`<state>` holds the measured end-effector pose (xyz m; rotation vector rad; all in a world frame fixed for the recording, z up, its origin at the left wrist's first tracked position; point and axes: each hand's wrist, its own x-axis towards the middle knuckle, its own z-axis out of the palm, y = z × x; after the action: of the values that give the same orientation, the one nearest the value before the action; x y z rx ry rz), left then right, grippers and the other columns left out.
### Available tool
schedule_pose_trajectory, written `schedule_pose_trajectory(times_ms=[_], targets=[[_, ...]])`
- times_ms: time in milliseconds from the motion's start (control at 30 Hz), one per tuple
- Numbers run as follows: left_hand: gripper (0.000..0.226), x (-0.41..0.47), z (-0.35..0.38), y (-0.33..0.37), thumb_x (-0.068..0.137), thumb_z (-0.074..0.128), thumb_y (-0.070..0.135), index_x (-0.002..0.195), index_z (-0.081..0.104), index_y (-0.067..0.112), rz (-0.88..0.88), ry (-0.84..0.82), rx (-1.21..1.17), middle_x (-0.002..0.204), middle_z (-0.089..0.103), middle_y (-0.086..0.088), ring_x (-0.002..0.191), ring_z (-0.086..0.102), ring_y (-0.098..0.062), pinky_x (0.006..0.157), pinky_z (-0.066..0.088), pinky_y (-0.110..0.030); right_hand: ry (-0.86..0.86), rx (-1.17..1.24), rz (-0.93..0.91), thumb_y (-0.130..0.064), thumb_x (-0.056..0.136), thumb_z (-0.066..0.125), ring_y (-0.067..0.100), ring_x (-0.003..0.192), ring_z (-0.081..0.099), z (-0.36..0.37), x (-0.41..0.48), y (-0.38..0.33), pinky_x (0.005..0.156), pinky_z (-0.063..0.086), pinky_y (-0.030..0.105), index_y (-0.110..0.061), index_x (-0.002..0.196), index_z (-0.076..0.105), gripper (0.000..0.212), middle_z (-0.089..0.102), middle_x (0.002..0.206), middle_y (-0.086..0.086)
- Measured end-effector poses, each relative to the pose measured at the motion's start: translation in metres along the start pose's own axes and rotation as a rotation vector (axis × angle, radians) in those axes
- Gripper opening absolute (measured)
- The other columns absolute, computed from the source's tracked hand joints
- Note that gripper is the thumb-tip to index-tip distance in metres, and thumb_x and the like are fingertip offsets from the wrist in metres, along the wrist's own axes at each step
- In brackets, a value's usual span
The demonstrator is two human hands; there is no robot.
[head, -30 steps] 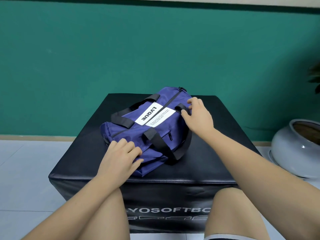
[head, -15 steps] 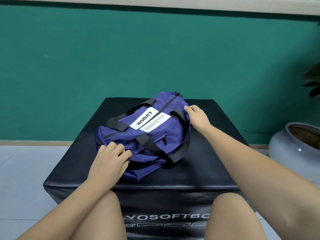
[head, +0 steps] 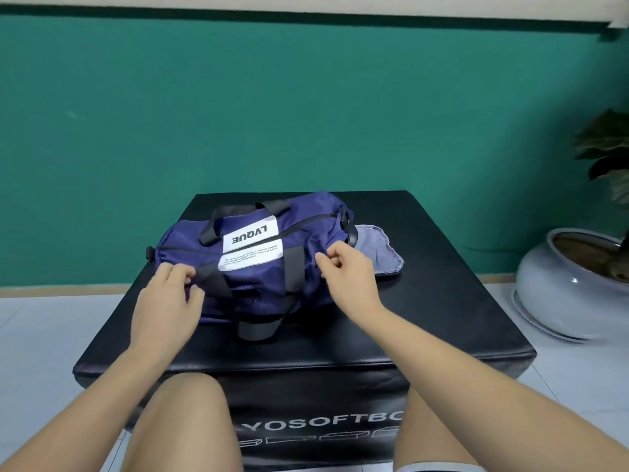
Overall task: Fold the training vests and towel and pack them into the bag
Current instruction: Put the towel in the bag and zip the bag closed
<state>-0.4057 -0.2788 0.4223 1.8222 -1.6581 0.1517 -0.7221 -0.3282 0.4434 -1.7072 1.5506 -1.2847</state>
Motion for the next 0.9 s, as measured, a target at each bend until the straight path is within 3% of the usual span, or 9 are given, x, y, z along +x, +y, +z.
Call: schedule_pose_trajectory(times_ms=[133, 367, 500, 600, 767, 833, 900], targets=[[0.023, -0.008, -0.017, 0.045, 0.093, 0.070, 0.015, 0.108, 0.052, 0.021, -0.017, 0.128, -0.174, 0.103, 0.051, 0.007, 0.089, 0.056, -0.022, 0.080, 0.050, -0.049, -0.033, 0.032, -0.005, -0.033, 0.101, 0.066, 0.022, 0.072, 0.065, 0.009, -0.029, -0.012, 0.076, 0.053, 0.035, -0.013, 0.076, 0.054, 0.034, 0.066, 0.070, 0.003], [0.028, -0.025, -0.019, 0.111, 0.093, 0.075, 0.024, 0.115, 0.060, 0.029, 0.307, -0.066, -0.261, 0.108, 0.054, 0.014, 0.093, 0.057, -0.012, 0.081, 0.049, -0.034, -0.129, 0.110, -0.071, -0.031, 0.103, 0.065, 0.014, 0.068, 0.064, 0.023, -0.060, -0.038, 0.070, 0.052, 0.034, -0.016, 0.077, 0.061, 0.031, 0.069, 0.069, -0.002], [0.039, -0.030, -0.014, 0.125, 0.086, 0.076, 0.019, 0.121, 0.060, 0.028, 0.329, -0.097, -0.284, 0.111, 0.053, 0.015, 0.099, 0.056, -0.010, 0.087, 0.051, -0.036, -0.268, 0.151, -0.064, -0.031, 0.105, 0.058, 0.007, 0.071, 0.062, 0.026, -0.059, -0.036, 0.074, 0.055, 0.036, -0.024, 0.095, 0.074, 0.020, 0.070, 0.075, -0.011], [0.049, -0.028, -0.007, 0.124, 0.084, 0.082, 0.029, 0.125, 0.056, 0.030, 0.307, -0.117, -0.256, 0.112, 0.051, 0.014, 0.101, 0.056, -0.011, 0.090, 0.052, -0.038, -0.337, 0.203, -0.014, -0.027, 0.107, 0.055, 0.006, 0.067, 0.064, 0.009, -0.055, -0.028, 0.066, 0.052, 0.027, -0.029, 0.109, 0.077, 0.022, 0.071, 0.078, -0.014], [0.050, -0.027, 0.009, 0.126, 0.083, 0.084, 0.052, 0.114, 0.050, 0.030, 0.238, -0.073, -0.199, 0.108, 0.048, 0.012, 0.095, 0.054, -0.014, 0.084, 0.052, -0.038, -0.036, 0.054, 0.016, -0.024, 0.099, 0.063, 0.008, 0.077, 0.067, -0.037, -0.039, 0.008, 0.077, 0.054, 0.031, -0.024, 0.086, 0.072, 0.016, 0.072, 0.082, -0.007], [0.049, -0.027, 0.013, 0.129, 0.083, 0.083, 0.054, 0.110, 0.050, 0.029, 0.253, -0.053, -0.179, 0.105, 0.048, 0.010, 0.093, 0.054, -0.017, 0.082, 0.052, -0.040, 0.112, -0.068, 0.094, -0.018, 0.093, 0.063, 0.016, 0.087, 0.065, -0.057, -0.021, 0.042, 0.081, 0.051, 0.035, -0.019, 0.093, 0.071, 0.008, 0.069, 0.093, 0.000], [0.046, -0.028, 0.016, 0.134, 0.085, 0.082, 0.054, 0.108, 0.052, 0.028, 0.279, -0.034, -0.165, 0.102, 0.047, 0.009, 0.091, 0.053, -0.019, 0.082, 0.052, -0.041, 0.155, -0.256, 0.245, -0.018, 0.089, 0.064, 0.027, 0.108, 0.061, -0.076, -0.002, 0.082, 0.091, 0.050, 0.040, -0.019, 0.114, 0.066, 0.025, 0.060, 0.117, 0.006]])
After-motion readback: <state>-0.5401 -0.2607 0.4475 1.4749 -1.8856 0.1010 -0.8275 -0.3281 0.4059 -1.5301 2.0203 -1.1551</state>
